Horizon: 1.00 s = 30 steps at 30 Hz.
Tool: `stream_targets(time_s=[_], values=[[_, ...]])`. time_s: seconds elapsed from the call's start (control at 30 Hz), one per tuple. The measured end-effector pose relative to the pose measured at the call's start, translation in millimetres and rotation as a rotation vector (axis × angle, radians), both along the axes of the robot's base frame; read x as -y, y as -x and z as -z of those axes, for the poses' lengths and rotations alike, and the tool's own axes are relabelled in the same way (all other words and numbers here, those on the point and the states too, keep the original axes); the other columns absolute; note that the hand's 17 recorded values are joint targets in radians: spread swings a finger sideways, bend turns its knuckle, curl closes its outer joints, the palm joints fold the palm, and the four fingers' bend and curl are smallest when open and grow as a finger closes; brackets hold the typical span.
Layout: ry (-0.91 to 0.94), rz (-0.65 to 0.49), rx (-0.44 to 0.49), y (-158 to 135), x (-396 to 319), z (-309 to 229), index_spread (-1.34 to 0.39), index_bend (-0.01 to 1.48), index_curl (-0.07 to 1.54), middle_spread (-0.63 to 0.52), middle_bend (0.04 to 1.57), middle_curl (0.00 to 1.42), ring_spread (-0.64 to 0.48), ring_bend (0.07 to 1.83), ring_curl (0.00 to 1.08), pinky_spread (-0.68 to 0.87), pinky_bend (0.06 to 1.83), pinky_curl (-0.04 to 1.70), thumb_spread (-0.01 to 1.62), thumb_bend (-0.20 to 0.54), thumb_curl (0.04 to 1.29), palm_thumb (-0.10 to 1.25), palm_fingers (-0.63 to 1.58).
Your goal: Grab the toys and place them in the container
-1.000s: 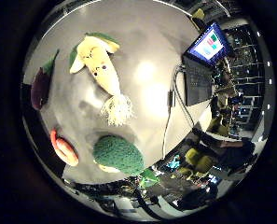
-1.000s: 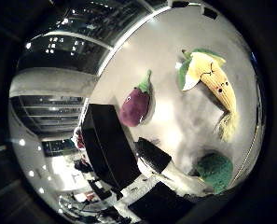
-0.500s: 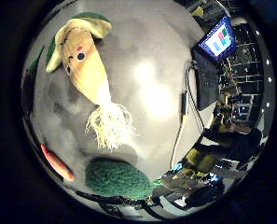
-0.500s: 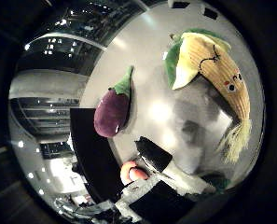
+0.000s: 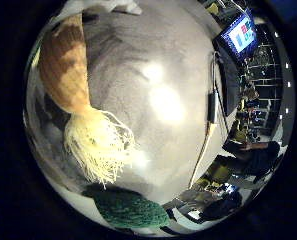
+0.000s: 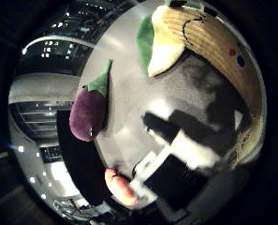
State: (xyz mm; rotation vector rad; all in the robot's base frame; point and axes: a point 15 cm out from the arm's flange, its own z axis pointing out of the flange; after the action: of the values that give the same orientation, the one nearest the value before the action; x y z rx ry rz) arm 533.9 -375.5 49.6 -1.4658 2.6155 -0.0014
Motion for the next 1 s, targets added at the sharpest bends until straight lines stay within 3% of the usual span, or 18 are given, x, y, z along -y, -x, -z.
stream_targets(time_s=[0.07,0.13,0.17,0.23,0.27,0.43,0.7,0.87,0.97,1.0], values=[[-0.01,-0.003,-0.01,2.2,-2.8,-2.0,-0.31,0.2,0.23,-0.05,0.53,0.39,-0.06,1.05,0.34,0.12,0.91,0.34,1.02,-0.022,0.32,0.61,0.98],[-0.019,-0.006,-0.018,4.6,-5.3,-6.4,-0.34,0.28,0.29,-0.12,0.69,0.44,-0.17,1.06,0.36,-0.2,0.88,0.33,1.01,-0.023,0.32,0.62,1.22],[-0.02,-0.01,-0.019,4.6,-6.6,-11.6,-0.34,0.3,0.3,-0.13,0.71,0.45,-0.19,1.06,0.37,-0.25,0.88,0.33,1.01,-0.024,0.32,0.62,1.23],[-0.025,-0.014,-0.023,5.2,-9.1,-17.9,-0.35,0.49,0.38,-0.16,0.81,0.48,-0.2,1.06,0.38,-0.37,0.89,0.33,1.01,-0.023,0.33,0.63,1.43],[-0.031,-0.016,-0.027,6.5,-10.8,-21.1,-0.35,0.55,0.4,-0.17,0.85,0.5,-0.21,1.07,0.39,-0.41,0.91,0.34,1.01,-0.021,0.33,0.64,1.4],[-0.05,-0.03,-0.043,10.8,-20.0,-43.1,-0.29,0.86,0.54,-0.17,1.01,0.55,-0.21,1.2,0.45,-0.37,1.1,0.44,1.01,-0.02,0.34,0.67,1.43],[-0.125,-0.073,-0.125,33.2,-50.3,-78.7,-0.22,1.07,0.61,-0.13,1.19,0.59,-0.18,1.35,0.52,-0.26,1.26,0.56,1.01,-0.019,0.37,0.75,1.31],[-0.123,-0.087,-0.121,36.7,-56.1,-108.2,-0.2,1.1,0.62,-0.13,1.24,0.59,-0.18,1.38,0.53,-0.24,1.27,0.61,1.02,-0.021,0.38,0.76,1.27],[-0.106,-0.077,-0.089,34.1,-50.7,-124.0,-0.22,1.01,0.6,-0.13,1.25,0.59,-0.19,1.4,0.53,-0.25,1.29,0.62,1.03,-0.026,0.38,0.75,1.22],[-0.107,-0.072,-0.083,34.6,-49.0,-125.9,-0.23,0.91,0.58,-0.14,1.23,0.58,-0.19,1.4,0.52,-0.27,1.29,0.62,1.04,-0.026,0.38,0.74,1.16]])
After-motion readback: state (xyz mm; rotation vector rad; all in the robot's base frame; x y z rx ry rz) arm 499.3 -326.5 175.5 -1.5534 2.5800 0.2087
